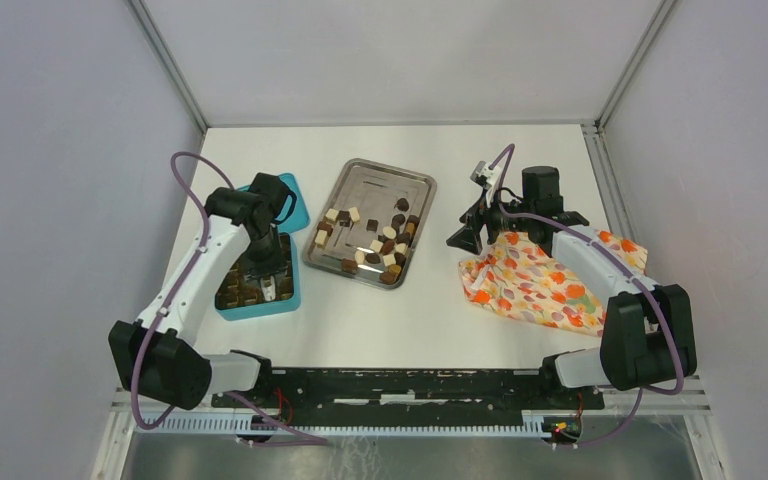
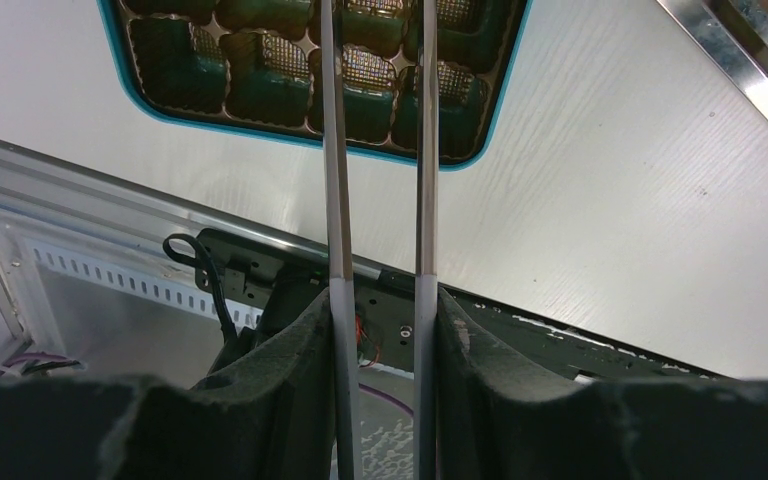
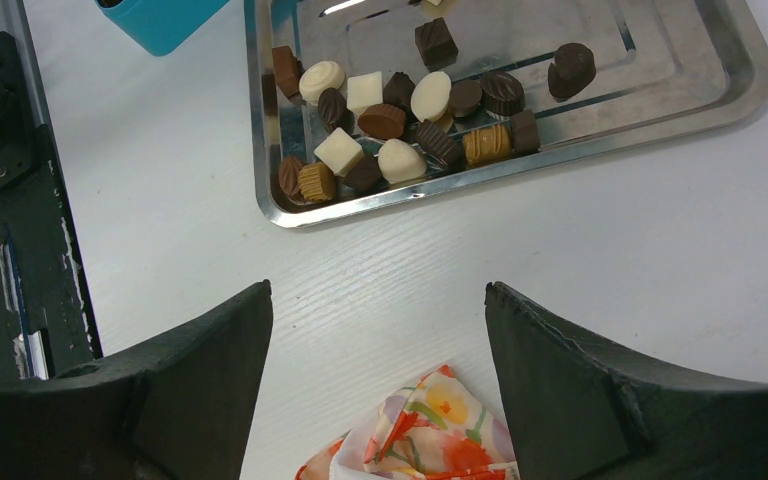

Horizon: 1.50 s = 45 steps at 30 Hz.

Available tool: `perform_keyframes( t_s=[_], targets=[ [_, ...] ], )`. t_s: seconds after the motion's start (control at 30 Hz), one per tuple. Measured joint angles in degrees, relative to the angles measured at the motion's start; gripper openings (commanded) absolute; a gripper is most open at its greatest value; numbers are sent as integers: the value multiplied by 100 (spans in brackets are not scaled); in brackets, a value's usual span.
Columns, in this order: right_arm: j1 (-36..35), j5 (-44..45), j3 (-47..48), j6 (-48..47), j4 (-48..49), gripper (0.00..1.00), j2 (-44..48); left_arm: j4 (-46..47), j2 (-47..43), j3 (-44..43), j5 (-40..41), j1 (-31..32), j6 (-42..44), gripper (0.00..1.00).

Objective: Pack the chocolate
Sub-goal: Place the fake chocolate in the packing box, then pick up the fake chocolate from the plate.

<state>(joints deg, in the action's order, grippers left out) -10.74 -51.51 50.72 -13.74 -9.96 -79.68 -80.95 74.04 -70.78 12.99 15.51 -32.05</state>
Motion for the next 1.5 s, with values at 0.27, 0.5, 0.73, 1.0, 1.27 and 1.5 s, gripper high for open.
perform_keyframes(
  t_s=[0.27, 0.5, 0.73, 1.0, 1.27, 1.5],
  targets=[
    [0, 0, 2, 0, 0, 83, 0, 50, 46, 57, 2, -39, 42, 41],
    [0, 0, 2, 0, 2, 83, 0, 50, 50, 57, 2, -44, 146, 46],
    [0, 0, 2, 0, 0, 83, 0, 46, 50, 55, 4, -44, 177, 43],
    [0, 0, 2, 0, 0, 83, 0, 9, 48, -518, -197, -44, 175, 37],
    [0, 0, 2, 0, 0, 83, 0, 505, -24, -734, -1215, -20, 175, 35],
    [0, 0, 0, 0, 2, 83, 0, 979, 350, -732, -1574, 321, 177, 36]
  ],
)
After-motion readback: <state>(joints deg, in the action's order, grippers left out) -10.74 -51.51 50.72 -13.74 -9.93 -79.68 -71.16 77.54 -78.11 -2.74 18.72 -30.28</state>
